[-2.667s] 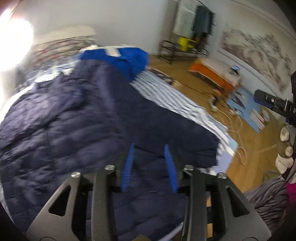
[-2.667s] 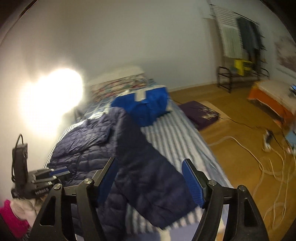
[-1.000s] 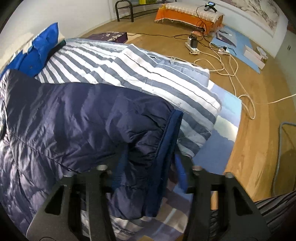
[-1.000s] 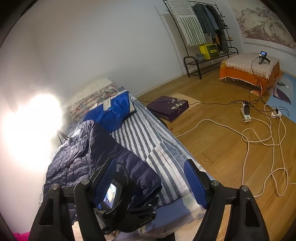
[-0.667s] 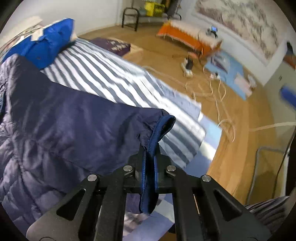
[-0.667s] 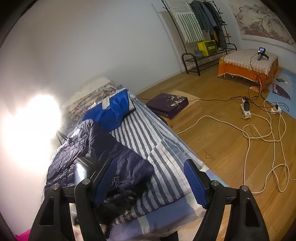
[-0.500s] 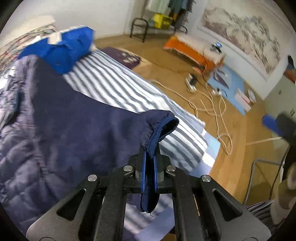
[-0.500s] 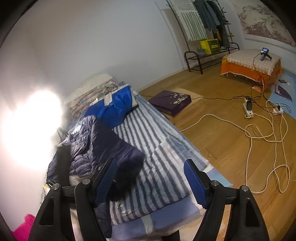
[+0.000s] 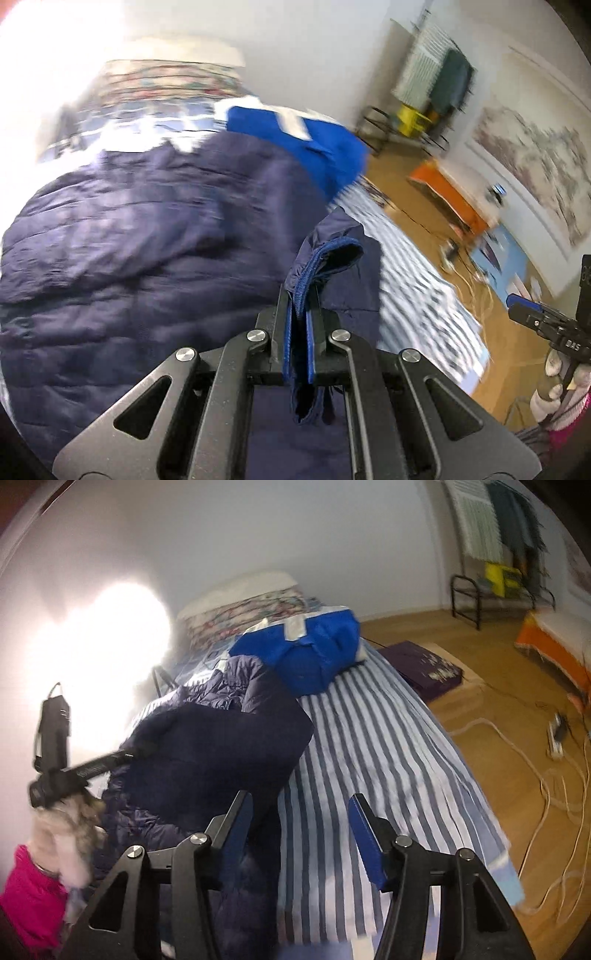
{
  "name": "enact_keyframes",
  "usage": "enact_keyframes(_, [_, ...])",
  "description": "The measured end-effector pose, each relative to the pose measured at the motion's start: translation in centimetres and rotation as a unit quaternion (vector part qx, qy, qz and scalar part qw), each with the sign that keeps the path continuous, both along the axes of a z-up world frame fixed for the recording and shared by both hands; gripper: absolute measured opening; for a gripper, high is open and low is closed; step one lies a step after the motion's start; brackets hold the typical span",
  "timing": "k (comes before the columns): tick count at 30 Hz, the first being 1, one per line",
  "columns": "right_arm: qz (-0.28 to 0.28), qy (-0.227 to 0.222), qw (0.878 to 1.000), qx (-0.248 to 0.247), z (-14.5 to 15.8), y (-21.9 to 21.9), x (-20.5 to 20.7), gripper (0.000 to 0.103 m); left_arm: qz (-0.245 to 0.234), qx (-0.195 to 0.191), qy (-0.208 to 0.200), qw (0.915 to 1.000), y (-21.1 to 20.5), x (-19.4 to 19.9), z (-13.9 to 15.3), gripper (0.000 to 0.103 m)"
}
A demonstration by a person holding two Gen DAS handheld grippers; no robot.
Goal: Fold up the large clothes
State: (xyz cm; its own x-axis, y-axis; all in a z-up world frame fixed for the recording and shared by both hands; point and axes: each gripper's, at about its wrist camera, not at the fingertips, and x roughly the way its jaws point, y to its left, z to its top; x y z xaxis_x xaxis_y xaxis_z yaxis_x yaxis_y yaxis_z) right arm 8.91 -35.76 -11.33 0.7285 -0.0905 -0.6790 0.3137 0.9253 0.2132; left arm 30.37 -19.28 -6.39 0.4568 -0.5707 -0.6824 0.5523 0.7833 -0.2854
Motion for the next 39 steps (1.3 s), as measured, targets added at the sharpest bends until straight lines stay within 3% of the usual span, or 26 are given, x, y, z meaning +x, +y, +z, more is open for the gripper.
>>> enact_keyframes(8, [0.055,0.059,0.997,0.015,-4.7,1.6,13.4,0.057,0.094,0.022,-0.023,0.9951,10.9,7.8,-2.2,0.004])
enact_keyframes(18, [0.108,0.103,0.987,-0.054,-9.4,4.5,28.5,0.057,0.2,0.032,-0.007,0.9792,21.8,15.6,-7.9,0.003])
enact_keyframes(25, [0.149,0.07,0.983,-0.078,-9.3,7.3,35.9,0.057,0.219,0.028,-0.004,0.9754,24.4,18.1,-10.4,0.004])
enact_keyframes(29, [0.159,0.087,0.976,-0.122,-10.9,9.2,38.6,0.05,0.219,0.028,-0.019,0.9752,24.5,19.4,-10.2,0.003])
enact_keyframes(34, [0.085,0.114,0.977,-0.162,-12.8,7.5,41.2,0.046,0.232,0.04,-0.035,0.9713,24.7,22.6,-9.9,0.004])
enact_keyframes(39, [0.053,0.138,0.974,-0.174,-14.5,5.9,42.7,0.032,0.237,0.08,-0.021,0.9679,24.1,25.4,-11.8,0.009])
